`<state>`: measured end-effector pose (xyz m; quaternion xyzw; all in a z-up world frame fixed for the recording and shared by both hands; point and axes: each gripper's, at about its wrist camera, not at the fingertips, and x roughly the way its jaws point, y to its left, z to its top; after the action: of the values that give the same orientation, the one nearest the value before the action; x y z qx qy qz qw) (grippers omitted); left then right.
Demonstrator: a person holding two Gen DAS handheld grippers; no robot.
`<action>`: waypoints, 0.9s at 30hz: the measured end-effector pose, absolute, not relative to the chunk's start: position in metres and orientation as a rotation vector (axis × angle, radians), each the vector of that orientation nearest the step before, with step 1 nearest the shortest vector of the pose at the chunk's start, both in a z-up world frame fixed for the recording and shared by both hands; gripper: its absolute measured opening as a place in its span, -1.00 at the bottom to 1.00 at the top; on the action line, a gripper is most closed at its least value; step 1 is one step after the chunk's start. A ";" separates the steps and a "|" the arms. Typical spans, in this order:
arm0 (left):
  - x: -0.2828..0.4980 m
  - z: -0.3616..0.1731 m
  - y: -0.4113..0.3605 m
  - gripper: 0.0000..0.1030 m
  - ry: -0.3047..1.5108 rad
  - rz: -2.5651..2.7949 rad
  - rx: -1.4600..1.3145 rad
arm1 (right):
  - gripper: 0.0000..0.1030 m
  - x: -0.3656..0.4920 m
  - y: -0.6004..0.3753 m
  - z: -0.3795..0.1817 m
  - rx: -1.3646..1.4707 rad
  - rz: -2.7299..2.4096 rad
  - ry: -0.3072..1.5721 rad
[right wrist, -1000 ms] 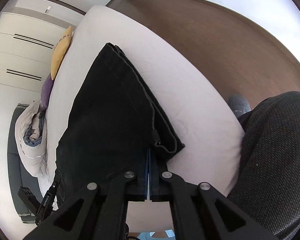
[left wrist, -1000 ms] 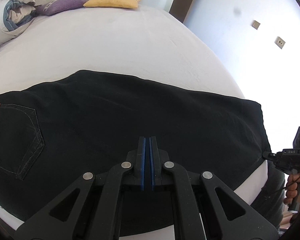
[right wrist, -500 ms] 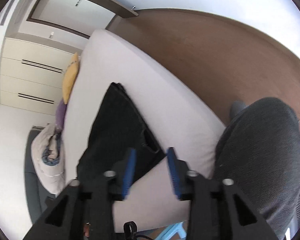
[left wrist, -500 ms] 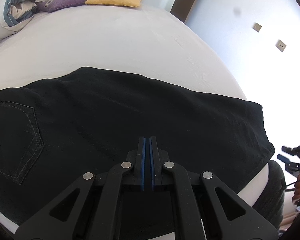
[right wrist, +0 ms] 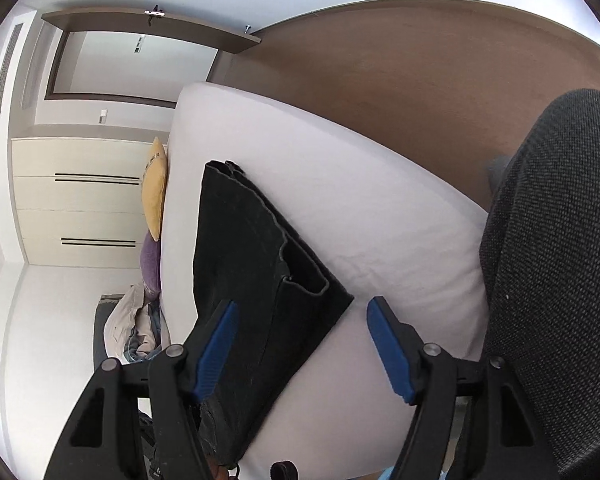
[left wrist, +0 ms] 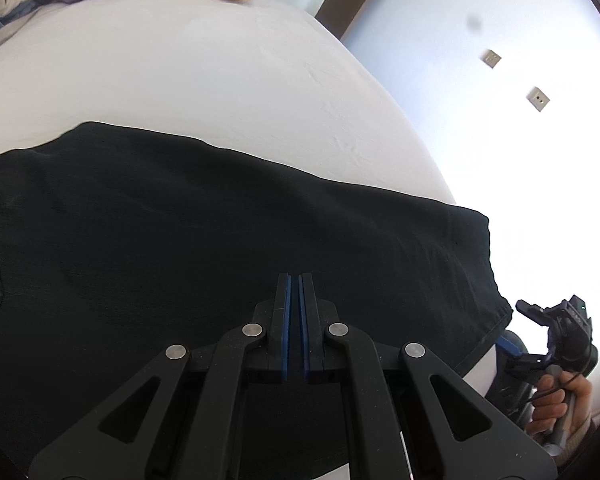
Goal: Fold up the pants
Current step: 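Grasp the folded leg edge of the black jeans with the right tool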
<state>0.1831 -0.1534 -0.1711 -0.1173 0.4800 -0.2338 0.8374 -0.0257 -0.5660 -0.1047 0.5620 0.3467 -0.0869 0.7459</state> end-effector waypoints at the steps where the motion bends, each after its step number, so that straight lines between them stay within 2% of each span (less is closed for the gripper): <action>1: 0.183 -0.174 -0.157 -0.93 1.024 -0.501 -0.244 | 0.38 -0.026 -0.566 -0.107 1.252 -0.180 0.744; 6: 0.192 -0.200 -0.176 -0.93 1.128 -0.492 -0.232 | 0.38 -0.030 -0.569 -0.115 1.358 -0.121 0.661; 18: 0.207 -0.235 -0.177 -0.94 1.205 -0.494 -0.419 | 0.34 -0.028 -0.564 -0.127 1.446 -0.031 0.537; 21: 0.209 -0.245 -0.169 -0.94 1.205 -0.525 -0.506 | 0.24 -0.021 -0.561 -0.128 1.430 -0.035 0.526; 22: 0.208 -0.247 -0.162 -0.94 1.204 -0.535 -0.524 | 0.15 -0.019 -0.563 -0.130 1.428 -0.031 0.521; 26: 0.210 -0.254 -0.156 -0.94 1.203 -0.564 -0.585 | -0.49 -0.011 -0.568 -0.139 1.447 -0.039 0.534; 27: 0.209 -0.255 -0.157 -0.94 1.200 -0.570 -0.586 | -0.54 -0.010 -0.568 -0.141 1.447 -0.045 0.540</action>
<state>0.2094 -0.1568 -0.2551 -0.2681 0.5485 -0.2604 0.7480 -0.0099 -0.5683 -0.1415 0.6535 0.2440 -0.0202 0.7162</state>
